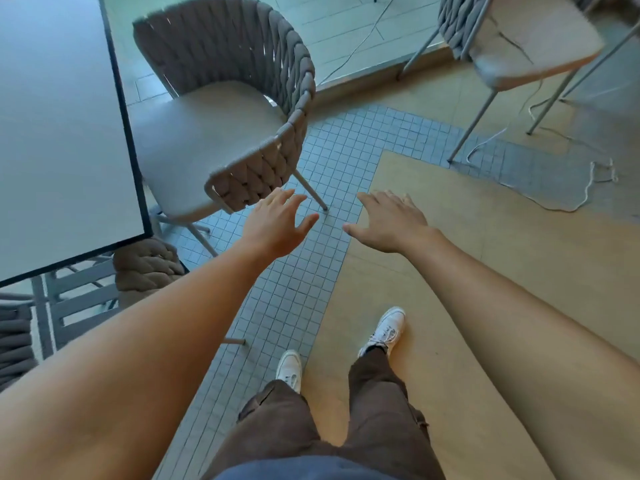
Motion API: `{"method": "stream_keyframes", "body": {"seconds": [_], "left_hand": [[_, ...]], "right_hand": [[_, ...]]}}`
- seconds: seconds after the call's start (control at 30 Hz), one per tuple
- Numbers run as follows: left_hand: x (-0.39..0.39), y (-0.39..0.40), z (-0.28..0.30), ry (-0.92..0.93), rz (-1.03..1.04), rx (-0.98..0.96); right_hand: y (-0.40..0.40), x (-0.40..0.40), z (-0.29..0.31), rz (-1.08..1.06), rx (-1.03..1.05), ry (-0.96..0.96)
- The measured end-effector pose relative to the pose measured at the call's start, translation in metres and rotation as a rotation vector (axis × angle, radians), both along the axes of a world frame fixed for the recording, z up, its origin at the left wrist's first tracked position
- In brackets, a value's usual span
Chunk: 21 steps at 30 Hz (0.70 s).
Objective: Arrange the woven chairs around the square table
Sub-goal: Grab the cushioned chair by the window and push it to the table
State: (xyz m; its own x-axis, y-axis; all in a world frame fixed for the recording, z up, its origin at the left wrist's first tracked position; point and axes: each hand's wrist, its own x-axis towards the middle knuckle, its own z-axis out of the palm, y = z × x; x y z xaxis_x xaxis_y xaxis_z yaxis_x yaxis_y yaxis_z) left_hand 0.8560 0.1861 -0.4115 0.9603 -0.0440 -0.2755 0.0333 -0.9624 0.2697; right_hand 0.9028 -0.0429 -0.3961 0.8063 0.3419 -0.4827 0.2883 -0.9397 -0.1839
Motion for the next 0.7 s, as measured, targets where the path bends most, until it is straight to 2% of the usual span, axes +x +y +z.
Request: {"method": "stream_keyframes", "body": {"seconds": [0.33,0.7], "left_hand": [[0.072,-0.039,0.016,0.009,0.166,0.053],[0.129,-0.014,0.007,0.026,0.336,0.073]], "right_hand": [[-0.047,0.117,0.025,0.214,-0.014,-0.049],[0.005,0.220,0.025,0.508,-0.050,-0.134]]}}
